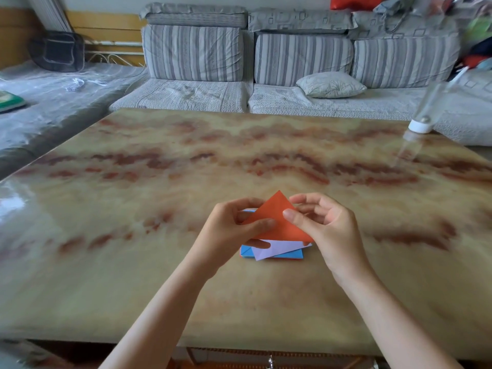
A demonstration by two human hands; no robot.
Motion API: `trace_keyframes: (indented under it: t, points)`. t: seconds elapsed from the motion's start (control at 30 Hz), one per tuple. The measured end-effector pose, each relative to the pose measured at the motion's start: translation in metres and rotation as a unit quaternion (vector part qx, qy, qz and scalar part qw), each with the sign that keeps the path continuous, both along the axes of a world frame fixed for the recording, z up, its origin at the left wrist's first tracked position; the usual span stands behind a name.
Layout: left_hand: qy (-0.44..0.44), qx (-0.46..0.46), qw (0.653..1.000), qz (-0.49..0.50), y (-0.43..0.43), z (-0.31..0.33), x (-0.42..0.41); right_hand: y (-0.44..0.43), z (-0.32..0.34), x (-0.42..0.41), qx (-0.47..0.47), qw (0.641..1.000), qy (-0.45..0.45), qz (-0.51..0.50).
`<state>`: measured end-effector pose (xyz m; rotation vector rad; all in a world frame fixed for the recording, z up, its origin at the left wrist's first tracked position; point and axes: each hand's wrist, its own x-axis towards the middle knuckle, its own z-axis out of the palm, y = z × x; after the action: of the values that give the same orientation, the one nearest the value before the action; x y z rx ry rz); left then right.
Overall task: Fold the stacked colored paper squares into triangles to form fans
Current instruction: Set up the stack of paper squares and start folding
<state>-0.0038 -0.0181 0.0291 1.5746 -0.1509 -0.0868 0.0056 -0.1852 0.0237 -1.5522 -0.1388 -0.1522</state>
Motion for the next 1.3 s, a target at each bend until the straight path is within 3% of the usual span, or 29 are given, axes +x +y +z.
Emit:
trace_keyframes:
  t: [0.23,0.7,0.93,1.3]
  points:
    - [0.008,0.0,1.0,0.007,-0.003,0.0006,-0.0005,-0.0013,0.0028,-0.0014,0.006,1.0,0.014,-0.004]
    - [0.008,0.101,0.995,0.014,-0.006,0.0019,-0.0058,-0.0029,0.004,-0.0018,-0.026,0.999,0.021,-0.007]
    - [-0.004,0.053,0.996,0.077,-0.0031,0.0023,-0.0043,-0.0058,0.0088,-0.007,-0.094,0.987,0.097,0.087]
    - [-0.015,0.055,0.991,0.117,-0.0084,0.0011,-0.0064,-0.0042,0.0042,-0.0088,-0.03,0.991,0.1,0.082]
